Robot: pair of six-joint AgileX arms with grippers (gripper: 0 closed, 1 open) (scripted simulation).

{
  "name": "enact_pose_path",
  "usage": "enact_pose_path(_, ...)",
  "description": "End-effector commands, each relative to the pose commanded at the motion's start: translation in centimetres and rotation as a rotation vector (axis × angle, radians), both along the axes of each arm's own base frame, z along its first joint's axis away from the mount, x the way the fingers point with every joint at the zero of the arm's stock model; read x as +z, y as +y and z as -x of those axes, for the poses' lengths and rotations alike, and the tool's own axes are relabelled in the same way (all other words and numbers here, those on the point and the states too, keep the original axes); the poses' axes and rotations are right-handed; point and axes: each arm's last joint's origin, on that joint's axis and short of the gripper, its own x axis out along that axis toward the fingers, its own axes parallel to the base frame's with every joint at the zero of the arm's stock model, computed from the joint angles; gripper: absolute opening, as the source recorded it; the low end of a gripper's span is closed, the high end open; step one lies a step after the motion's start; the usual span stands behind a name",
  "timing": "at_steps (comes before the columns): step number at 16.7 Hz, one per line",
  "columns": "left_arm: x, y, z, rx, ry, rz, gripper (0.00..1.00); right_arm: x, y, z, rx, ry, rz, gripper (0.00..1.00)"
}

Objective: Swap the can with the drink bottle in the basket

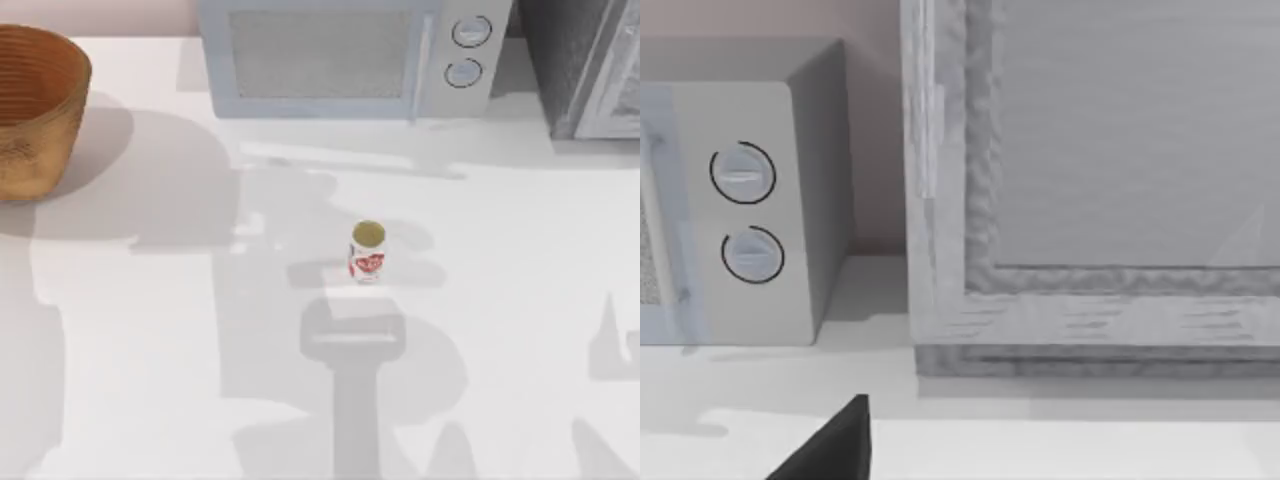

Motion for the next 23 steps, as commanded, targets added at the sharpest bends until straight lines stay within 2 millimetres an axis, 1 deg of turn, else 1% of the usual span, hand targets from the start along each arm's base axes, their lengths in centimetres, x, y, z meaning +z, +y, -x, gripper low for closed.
enact_pose_path(5,-3.3,0.0,-3.2,-0.002,0.006,0.002,0.00,0.0,0.0,0.0,0.000,0.000,0.000,1.00)
enact_pose_path(7,-3.7,-0.2,-3.6,-0.002,0.003,0.002,0.00,0.0,0.0,0.0,0.000,0.000,0.000,1.00)
enact_pose_path(10,-3.7,-0.2,-3.6,-0.002,0.003,0.002,0.00,0.0,0.0,0.0,0.000,0.000,0.000,1.00)
enact_pose_path(23,-3.7,-0.2,-3.6,-0.002,0.003,0.002,0.98,0.0,0.0,0.0,0.000,0.000,0.000,1.00)
